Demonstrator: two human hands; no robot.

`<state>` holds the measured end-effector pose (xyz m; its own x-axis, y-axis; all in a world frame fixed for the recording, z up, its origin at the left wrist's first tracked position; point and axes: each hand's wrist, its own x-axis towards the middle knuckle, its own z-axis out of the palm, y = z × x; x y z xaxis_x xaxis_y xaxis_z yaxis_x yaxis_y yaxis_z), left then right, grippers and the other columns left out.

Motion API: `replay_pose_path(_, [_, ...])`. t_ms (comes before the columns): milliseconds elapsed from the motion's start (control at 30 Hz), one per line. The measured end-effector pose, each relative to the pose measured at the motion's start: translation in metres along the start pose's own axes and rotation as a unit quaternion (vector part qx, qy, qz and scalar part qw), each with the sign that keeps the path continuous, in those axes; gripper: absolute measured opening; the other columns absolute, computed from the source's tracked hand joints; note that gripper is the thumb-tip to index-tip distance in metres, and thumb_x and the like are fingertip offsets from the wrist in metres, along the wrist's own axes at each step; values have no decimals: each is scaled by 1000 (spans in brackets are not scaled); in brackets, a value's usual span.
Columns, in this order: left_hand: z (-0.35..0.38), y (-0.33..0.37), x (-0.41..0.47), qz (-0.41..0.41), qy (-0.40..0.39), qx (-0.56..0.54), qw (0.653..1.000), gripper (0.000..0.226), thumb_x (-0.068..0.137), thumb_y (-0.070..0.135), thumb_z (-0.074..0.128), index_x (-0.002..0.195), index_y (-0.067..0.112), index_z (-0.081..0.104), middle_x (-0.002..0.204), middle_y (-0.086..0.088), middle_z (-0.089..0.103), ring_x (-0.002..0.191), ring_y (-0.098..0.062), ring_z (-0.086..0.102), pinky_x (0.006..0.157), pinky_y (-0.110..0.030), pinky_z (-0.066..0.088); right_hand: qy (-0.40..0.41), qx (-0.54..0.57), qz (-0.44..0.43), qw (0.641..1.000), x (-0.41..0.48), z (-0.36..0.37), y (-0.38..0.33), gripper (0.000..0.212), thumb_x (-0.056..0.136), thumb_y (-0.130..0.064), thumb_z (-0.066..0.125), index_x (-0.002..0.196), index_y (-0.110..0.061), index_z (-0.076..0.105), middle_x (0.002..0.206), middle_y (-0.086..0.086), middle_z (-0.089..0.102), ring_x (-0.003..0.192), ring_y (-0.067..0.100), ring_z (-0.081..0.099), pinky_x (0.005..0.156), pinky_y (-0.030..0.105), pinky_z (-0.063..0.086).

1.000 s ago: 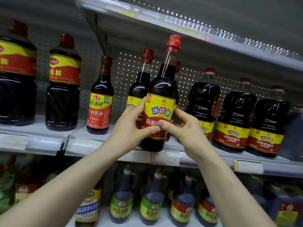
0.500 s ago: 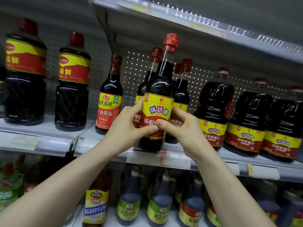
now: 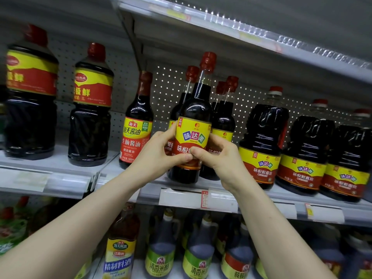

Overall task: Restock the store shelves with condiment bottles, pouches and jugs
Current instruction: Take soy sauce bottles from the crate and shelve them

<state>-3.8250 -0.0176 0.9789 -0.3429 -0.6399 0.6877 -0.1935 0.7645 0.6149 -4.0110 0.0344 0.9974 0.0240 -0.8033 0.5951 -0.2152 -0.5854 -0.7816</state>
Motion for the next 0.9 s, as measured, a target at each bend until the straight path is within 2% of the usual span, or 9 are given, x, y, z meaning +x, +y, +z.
replay_pose_path(167, [-3, -7, 4, -6, -7, -22, 1000, 84, 81, 44, 76, 150, 50, 28, 132, -2, 55, 124, -16, 54, 108, -44, 44, 12, -19, 5, 1000, 9, 4, 5, 45, 81, -16, 83, 122, -23, 67, 110, -5, 76, 102, 13, 72, 86, 31, 60])
replay_pose_path(267, [-5, -10, 6, -12, -6, -31, 999, 85, 84, 38, 77, 151, 47, 27, 134, -4, 54, 124, -16, 56, 108, -45, 45, 21, -31, 13, 999, 14, 8, 9, 53, 82, -17, 83, 131, -19, 63, 114, -3, 74, 104, 14, 72, 91, 37, 59])
replay_pose_path(500, [-6, -14, 7, -33, 12, -35, 999, 88, 86, 30, 74, 153, 47, 20, 130, -1, 45, 122, -14, 55, 108, -43, 47, 21, -51, 9, 998, 21, 18, 14, 53, 85, -21, 81, 134, -22, 61, 117, -4, 73, 108, 13, 70, 92, 36, 59])
replay_pose_path(733, [-1, -16, -1, -40, 15, 27, 999, 88, 90, 27, 70, 156, 42, 13, 128, 0, 48, 121, -15, 56, 106, -44, 48, 24, -56, 27, 998, 12, 24, 23, 55, 86, -22, 79, 137, -25, 57, 122, -6, 70, 110, 13, 69, 95, 39, 58])
replay_pose_path(800, [-2, -16, -4, -35, 17, 34, 999, 90, 90, 25, 70, 156, 43, 12, 130, 0, 51, 122, -14, 56, 105, -43, 49, 33, -73, 26, 996, 10, 25, 20, 54, 87, -24, 78, 137, -27, 57, 123, -7, 69, 112, 13, 68, 97, 43, 57])
replay_pose_path(900, [-6, -18, -9, -24, 6, 32, 999, 97, 87, 15, 73, 155, 44, 10, 137, 2, 50, 127, -13, 53, 106, -42, 49, 65, -148, 4, 987, -1, 27, 15, 61, 88, -25, 77, 143, -32, 51, 128, -10, 64, 114, 7, 65, 96, 38, 58])
